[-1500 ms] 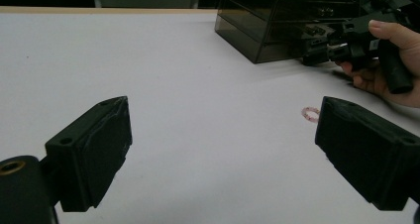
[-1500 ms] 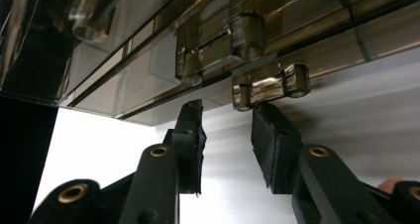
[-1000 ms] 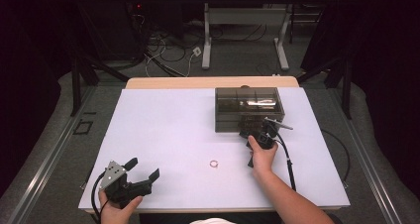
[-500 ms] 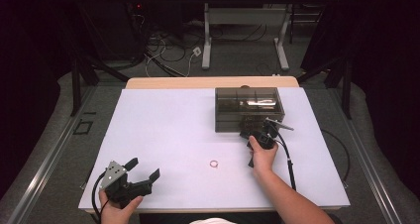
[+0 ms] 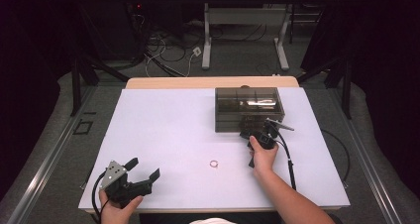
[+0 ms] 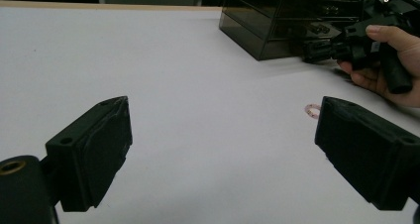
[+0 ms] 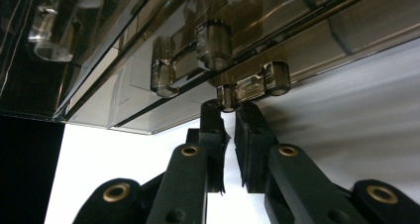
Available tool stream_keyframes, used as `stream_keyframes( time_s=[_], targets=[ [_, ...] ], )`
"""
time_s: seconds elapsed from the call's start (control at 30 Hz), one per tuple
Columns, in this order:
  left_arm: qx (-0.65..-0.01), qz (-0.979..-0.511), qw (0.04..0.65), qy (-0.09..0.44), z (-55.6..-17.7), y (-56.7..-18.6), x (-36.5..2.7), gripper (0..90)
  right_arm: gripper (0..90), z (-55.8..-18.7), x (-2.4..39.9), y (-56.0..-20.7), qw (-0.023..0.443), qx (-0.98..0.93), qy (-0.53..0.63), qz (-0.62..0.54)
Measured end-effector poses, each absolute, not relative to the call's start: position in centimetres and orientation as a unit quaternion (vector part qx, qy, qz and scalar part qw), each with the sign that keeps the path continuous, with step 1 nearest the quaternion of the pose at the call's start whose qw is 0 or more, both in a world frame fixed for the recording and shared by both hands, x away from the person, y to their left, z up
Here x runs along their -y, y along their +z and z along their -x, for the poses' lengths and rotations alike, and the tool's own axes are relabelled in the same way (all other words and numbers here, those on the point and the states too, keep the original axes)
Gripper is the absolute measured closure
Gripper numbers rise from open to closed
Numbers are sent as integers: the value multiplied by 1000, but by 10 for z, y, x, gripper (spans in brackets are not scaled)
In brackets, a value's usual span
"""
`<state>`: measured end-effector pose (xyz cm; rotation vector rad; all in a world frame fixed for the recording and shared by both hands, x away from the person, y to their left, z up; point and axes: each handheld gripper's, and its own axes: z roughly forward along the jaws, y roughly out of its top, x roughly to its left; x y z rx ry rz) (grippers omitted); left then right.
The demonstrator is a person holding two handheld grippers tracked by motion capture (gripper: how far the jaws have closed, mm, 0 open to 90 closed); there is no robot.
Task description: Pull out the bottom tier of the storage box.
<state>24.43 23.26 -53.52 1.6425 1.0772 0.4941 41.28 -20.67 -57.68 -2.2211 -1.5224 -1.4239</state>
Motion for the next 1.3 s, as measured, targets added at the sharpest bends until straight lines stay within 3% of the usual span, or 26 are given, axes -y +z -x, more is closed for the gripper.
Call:
stream_keyframes(
  time_s=[1.3],
  targets=[
    [-435,-700,532,192,-257,-536,-222,78,831,-394,207,-577,52,502,-463,729]
  ],
)
